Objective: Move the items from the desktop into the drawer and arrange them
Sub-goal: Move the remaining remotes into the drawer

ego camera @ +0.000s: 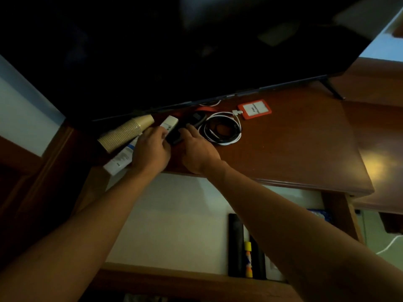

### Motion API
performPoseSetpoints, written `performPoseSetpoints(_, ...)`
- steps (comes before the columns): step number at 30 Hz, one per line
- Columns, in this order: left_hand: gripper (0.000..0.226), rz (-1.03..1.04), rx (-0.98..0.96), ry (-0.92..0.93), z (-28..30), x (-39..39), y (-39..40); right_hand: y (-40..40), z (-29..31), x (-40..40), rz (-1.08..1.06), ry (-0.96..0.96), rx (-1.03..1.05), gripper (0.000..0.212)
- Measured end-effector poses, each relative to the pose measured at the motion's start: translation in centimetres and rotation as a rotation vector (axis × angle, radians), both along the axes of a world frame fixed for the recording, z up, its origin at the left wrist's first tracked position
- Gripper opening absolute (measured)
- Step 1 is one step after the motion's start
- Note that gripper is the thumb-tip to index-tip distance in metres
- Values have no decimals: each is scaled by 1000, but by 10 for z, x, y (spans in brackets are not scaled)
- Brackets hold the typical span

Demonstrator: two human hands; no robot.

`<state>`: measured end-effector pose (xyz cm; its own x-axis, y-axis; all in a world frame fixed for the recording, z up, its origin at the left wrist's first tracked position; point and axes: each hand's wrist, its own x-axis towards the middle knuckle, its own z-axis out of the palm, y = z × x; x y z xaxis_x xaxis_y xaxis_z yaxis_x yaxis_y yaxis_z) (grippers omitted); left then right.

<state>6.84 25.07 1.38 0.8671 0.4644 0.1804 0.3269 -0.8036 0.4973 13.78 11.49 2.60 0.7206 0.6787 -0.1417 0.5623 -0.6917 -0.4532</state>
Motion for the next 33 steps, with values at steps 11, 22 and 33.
performPoseSetpoints(11, 42, -122, 187, 307, -7, 44, 27, 31, -14, 37, 80, 7, -182, 87)
performPoseSetpoints(22, 32, -193, 154, 336, -9, 55, 36, 36, -4, 42, 60, -107, -127, 42)
performPoseSetpoints(33, 31, -131, 109, 312, -6, 55, 37, 63, -10, 34, -327, -28, -34, 52)
